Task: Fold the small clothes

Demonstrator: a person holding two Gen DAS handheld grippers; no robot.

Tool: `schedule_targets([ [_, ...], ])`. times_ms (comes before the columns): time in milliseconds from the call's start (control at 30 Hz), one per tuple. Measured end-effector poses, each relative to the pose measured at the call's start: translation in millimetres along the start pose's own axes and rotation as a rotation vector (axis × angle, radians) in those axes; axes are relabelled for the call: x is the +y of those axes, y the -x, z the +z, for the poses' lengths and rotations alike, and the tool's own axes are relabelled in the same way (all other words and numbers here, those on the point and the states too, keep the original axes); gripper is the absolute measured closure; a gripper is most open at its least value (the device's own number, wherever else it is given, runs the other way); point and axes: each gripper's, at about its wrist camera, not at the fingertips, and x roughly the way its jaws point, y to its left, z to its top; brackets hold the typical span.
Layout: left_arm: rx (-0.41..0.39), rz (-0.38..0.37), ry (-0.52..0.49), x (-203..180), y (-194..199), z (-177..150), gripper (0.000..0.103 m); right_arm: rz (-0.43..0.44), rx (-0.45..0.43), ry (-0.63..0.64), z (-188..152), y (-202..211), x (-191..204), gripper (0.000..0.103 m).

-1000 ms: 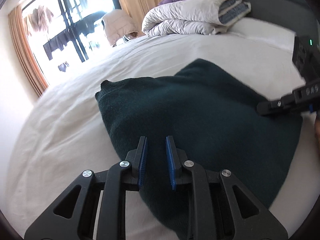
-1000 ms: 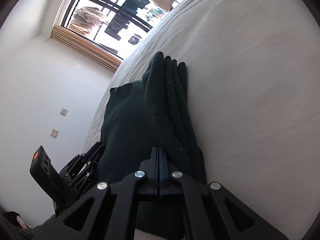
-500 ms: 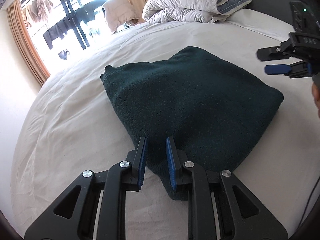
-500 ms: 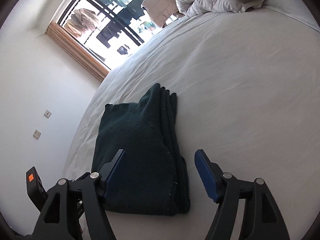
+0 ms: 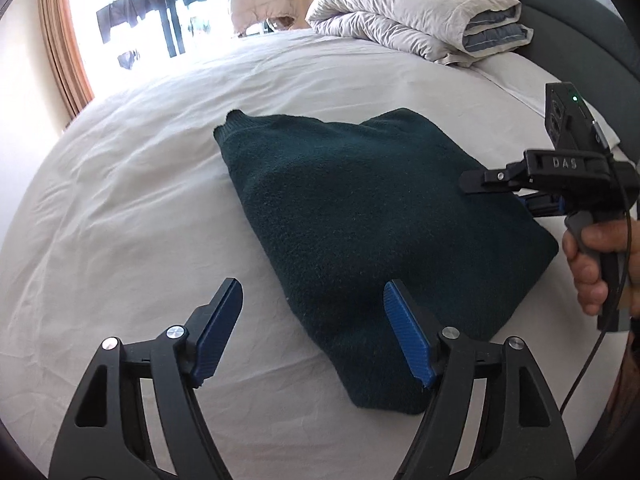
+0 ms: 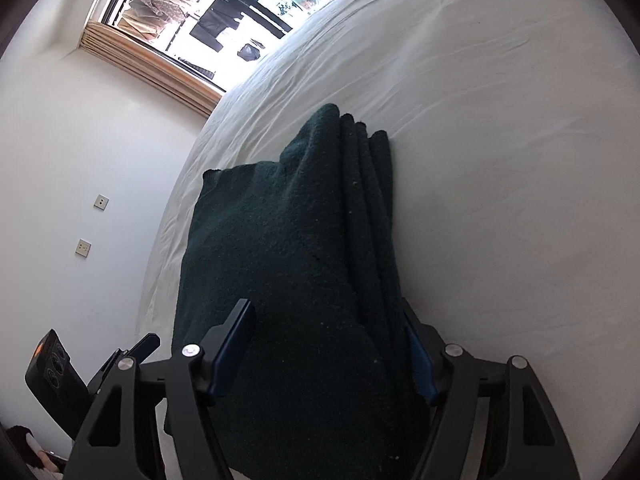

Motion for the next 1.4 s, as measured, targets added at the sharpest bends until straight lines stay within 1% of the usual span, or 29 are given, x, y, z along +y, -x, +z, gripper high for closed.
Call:
schedule_targets([
  [67, 0.044, -0.057, 0.057, 6.4, -13.7, 4.2, 0.030, 0.005, 0.007, -0.001, 0.2, -3.9, -0.1, 0.034],
  [133, 0.107, -0.131, 0.139, 13.8, -30.9, 7.6, 0.030, -0.001, 0.010, -0.008, -0.2, -7.2, 0.4, 0.042],
  [167, 0.125, -0.174, 0.174, 16.0, -37.5, 9.2, 0.030, -0.011, 0.020, 0.002, -1.4, -9.3, 1.3, 0.049],
  [233, 0.145, -0.221, 0.223, 19.7, -47.5, 13.3, 0.031, -0.034, 0.032, 0.022, -3.8, -11.7, 5.5, 0.058],
  [267, 0.146, -0.237, 0.237, 21.4, -49.4, 15.3, 0.034, -0.037, 0.037, 0.026, -5.2, -13.4, 8.6, 0.065],
  [300, 0.147, -0.250, 0.250, 23.4, -50.1, 16.8, 0.036, -0.046, 0.040, 0.035, -6.6, -14.7, 13.4, 0.068],
  [333, 0.147, -0.259, 0.257, 25.6, -48.9, 18.3, 0.043, -0.066, 0.033, 0.051, -8.3, -14.1, 18.9, 0.069],
  [367, 0.142, -0.263, 0.258, 27.5, -46.6, 19.5, 0.053, -0.090, 0.027, 0.083, -10.2, -13.2, 28.6, 0.070],
  [433, 0.128, -0.281, 0.260, 34.6, -37.5, 20.5, 0.062, -0.124, 0.013, 0.147, -12.8, -11.5, 52.4, 0.071],
  [500, 0.120, -0.307, 0.298, 47.4, -28.0, 20.5, 0.065, -0.130, -0.004, 0.186, -14.9, -9.3, 77.2, 0.072],
  [533, 0.107, -0.302, 0.318, 56.4, -18.5, 20.3, 0.066, -0.114, -0.008, 0.197, -16.1, -7.9, 89.0, 0.072],
  [667, -0.004, -0.225, 0.292, 89.5, 43.8, 23.4, 0.066, -0.015, -0.031, 0.244, -28.9, -3.6, 140.1, 0.073],
  [733, -0.028, -0.180, 0.281, 110.7, 67.4, 15.7, 0.066, 0.047, -0.032, 0.240, -35.8, -11.3, 156.2, 0.073],
  [800, 0.007, -0.150, 0.280, 128.2, 68.8, -0.1, 0.065, 0.054, -0.003, 0.192, -40.9, -32.8, 156.2, 0.073],
  [833, 0.038, -0.140, 0.296, 137.0, 63.6, -14.7, 0.065, 0.041, 0.036, 0.168, -46.5, -50.0, 151.6, 0.072],
  [867, 0.070, -0.129, 0.305, 142.8, 56.7, -27.8, 0.064, 0.020, 0.086, 0.125, -55.3, -68.2, 142.4, 0.069],
  [900, 0.102, -0.129, 0.315, 148.9, 46.7, -44.8, 0.063, -0.013, 0.116, 0.056, -67.2, -82.2, 128.6, 0.060],
  [933, 0.092, -0.152, 0.331, 155.0, 41.6, -61.6, 0.055, 0.021, 0.081, 0.002, -78.1, -83.2, 117.3, 0.060],
  [967, 0.064, -0.171, 0.345, 160.0, 42.2, -70.7, 0.046, 0.065, 0.020, -0.014, -84.5, -76.2, 111.7, 0.060],
  [1000, 0.037, -0.176, 0.365, 164.2, 45.2, -77.6, 0.042, 0.085, -0.017, -0.038, -90.7, -68.9, 106.7, 0.060],
  [1033, 0.022, -0.184, 0.380, 166.3, 49.9, -81.4, 0.041, 0.097, -0.044, -0.071, -96.2, -60.0, 103.1, 0.058],
  [1067, 0.016, -0.175, 0.379, 165.5, 55.8, -83.3, 0.041, 0.092, -0.059, -0.096, -100.4, -50.8, 101.7, 0.054],
  [1133, -0.022, -0.088, 0.311, 155.7, 80.7, -81.3, 0.042, 0.023, -0.107, -0.096, -109.8, -23.9, 106.6, 0.049],
  [1167, -0.060, -0.031, 0.257, 147.1, 95.5, -81.2, 0.042, -0.019, -0.143, -0.065, -115.2, -8.9, 112.8, 0.041],
  [1200, -0.109, 0.039, 0.202, 137.3, 114.2, -81.5, 0.042, -0.053, -0.180, -0.023, -121.8, 4.4, 121.5, 0.037],
  [1233, -0.156, 0.097, 0.169, 129.4, 132.4, -83.4, 0.041, -0.087, -0.218, 0.028, -130.9, 19.2, 133.2, 0.036],
  [1300, -0.236, 0.175, 0.147, 118.7, 166.5, -94.7, 0.032, -0.152, -0.275, 0.106, -148.2, 40.8, 157.0, 0.031],
  [1367, -0.327, 0.271, 0.157, 102.1, 206.1, -105.7, 0.013, -0.232, -0.337, 0.213, -167.3, 60.1, 184.8, 0.024],
  [1400, -0.380, 0.313, 0.160, 96.0, 225.4, -110.9, 0.008, -0.263, -0.382, 0.268, -177.4, 70.8, 199.9, 0.017],
])
